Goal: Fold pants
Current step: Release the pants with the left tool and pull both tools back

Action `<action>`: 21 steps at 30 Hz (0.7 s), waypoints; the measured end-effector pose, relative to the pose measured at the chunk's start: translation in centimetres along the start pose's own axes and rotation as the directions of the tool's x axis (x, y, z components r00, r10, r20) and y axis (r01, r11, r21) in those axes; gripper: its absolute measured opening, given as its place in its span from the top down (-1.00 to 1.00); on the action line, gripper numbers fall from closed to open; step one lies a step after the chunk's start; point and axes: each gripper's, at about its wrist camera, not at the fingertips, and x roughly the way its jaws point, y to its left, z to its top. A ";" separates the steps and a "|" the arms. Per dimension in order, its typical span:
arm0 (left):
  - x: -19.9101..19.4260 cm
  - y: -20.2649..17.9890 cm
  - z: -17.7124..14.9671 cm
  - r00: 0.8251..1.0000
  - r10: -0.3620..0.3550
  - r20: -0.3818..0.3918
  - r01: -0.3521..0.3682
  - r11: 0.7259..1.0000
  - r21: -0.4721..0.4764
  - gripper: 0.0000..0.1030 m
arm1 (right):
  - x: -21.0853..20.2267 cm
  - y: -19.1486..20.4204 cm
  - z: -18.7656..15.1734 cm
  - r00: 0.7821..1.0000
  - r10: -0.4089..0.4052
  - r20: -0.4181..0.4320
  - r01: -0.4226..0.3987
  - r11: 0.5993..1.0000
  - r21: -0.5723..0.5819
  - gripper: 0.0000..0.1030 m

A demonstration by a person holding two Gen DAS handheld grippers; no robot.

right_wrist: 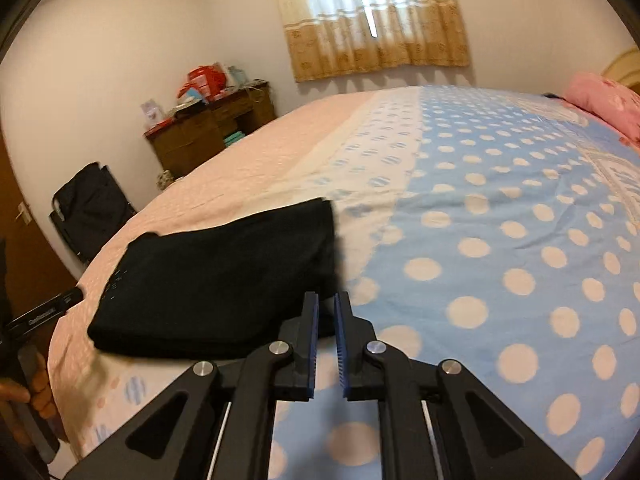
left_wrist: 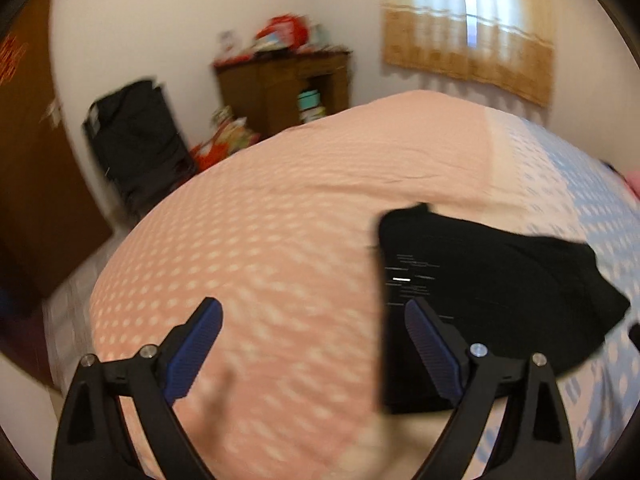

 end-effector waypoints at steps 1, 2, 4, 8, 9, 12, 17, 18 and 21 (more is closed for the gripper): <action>0.1 -0.7 -0.1 1.000 -0.007 -0.006 0.007 1.000 0.020 -0.83 | 0.1 0.6 -0.1 1.000 -0.007 0.006 0.007 1.000 -0.019 0.83; 0.4 -1.1 0.0 1.000 -0.010 -0.013 0.010 0.999 0.033 -0.84 | 0.2 1.1 -0.1 1.000 -0.013 0.011 0.013 0.999 -0.034 0.83; 1.2 -2.4 -0.6 0.999 0.021 -0.048 -0.018 0.998 0.067 -0.84 | 0.6 1.7 0.0 1.000 0.000 0.006 0.000 0.999 -0.032 0.83; 1.6 -2.9 -1.8 0.996 0.067 -0.056 -0.061 0.993 0.099 -0.86 | 0.4 1.9 -0.1 0.999 -0.045 0.014 0.045 0.999 -0.016 0.83; 1.2 -2.8 -1.8 0.996 0.069 -0.047 -0.064 0.993 0.100 -0.86 | -0.3 2.0 -0.1 0.998 -0.055 0.038 0.056 0.998 -0.020 0.83; 1.3 -2.9 -1.6 0.996 0.079 -0.051 -0.074 0.992 0.107 -0.86 | -1.4 2.9 0.7 0.994 -0.050 0.098 0.057 0.996 -0.068 0.83; 1.0 -3.2 -2.2 0.996 0.081 -0.035 -0.076 0.991 0.106 -0.87 | 2.5 1.8 0.5 0.999 -0.019 -0.041 0.018 1.000 -0.006 0.83; 1.0 -3.2 -2.3 0.996 0.076 -0.035 -0.072 0.992 0.102 -0.88 | 3.4 1.5 0.1 0.997 -0.019 -0.075 0.020 1.000 0.014 0.83; 1.4 -2.8 -2.3 0.997 0.059 -0.050 -0.055 0.996 0.076 -0.94 | 4.0 0.7 -0.9 0.998 -0.008 -0.066 0.011 0.999 0.035 0.83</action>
